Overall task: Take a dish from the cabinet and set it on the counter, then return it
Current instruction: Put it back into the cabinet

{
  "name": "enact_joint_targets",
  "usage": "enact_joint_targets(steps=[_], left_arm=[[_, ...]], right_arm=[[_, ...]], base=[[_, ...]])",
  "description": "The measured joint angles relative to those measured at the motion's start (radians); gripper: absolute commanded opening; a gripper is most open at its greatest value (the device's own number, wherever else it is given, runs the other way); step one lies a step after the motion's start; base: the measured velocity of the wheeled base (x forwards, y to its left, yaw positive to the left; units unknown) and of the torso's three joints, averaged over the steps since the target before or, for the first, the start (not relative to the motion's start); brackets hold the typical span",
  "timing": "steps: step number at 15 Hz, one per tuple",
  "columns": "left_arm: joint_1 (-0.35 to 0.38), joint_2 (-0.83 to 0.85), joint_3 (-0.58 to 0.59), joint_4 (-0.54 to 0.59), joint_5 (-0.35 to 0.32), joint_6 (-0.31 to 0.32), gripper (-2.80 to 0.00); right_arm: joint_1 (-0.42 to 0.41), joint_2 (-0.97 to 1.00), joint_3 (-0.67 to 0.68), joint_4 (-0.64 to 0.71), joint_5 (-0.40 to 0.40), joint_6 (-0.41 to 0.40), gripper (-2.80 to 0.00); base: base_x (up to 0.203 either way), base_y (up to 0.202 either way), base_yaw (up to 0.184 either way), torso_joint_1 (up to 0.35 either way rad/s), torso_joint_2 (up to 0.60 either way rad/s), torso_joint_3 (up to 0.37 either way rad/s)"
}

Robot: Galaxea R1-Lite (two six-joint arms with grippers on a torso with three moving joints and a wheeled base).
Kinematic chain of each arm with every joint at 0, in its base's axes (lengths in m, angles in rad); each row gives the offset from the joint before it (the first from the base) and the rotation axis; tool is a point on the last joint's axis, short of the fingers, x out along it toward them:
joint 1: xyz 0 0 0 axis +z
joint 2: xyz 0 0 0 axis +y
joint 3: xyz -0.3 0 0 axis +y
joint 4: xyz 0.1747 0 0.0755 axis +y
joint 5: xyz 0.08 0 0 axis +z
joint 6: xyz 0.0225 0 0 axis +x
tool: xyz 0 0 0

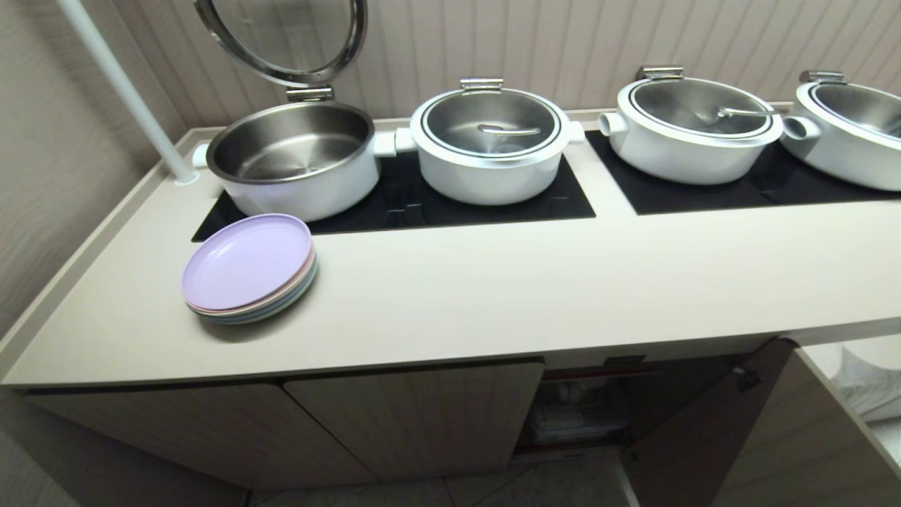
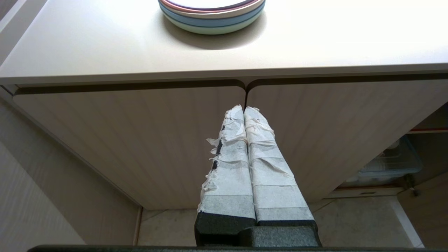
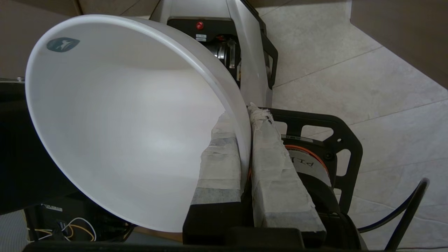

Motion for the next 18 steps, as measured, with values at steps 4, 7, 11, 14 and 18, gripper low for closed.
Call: enact_joint_targets(steps=[4,7,11,14,18], left_arm=[[0.0,0.0,0.0,0.0,0.0,0.0,-2.8],[0.0,0.0,0.0,0.0,0.0,0.0,-2.8],[0.0,0.0,0.0,0.0,0.0,0.0,-2.8],[0.0,0.0,0.0,0.0,0.0,0.0,-2.8],[0.0,0.0,0.0,0.0,0.0,0.0,-2.8]], right_arm=[[0.021,0.001,-0.012,0.0,0.001,0.002,-2.8],[0.026,0.002,-0.02,-0.002,0.031,0.018,-2.8],[0.036,0.003,-0.062,0.004,0.124,0.053,-2.8],[0.037,0.004,-0.065,0.014,0.125,0.049,-2.8],[0.038,0.005,-0.074,0.046,0.112,0.04,-2.8]], base=[[0.0,0.0,0.0,0.0,0.0,0.0],[0.0,0.0,0.0,0.0,0.0,0.0],[0.0,0.0,0.0,0.0,0.0,0.0],[0.0,0.0,0.0,0.0,0.0,0.0],[0.0,0.0,0.0,0.0,0.0,0.0]])
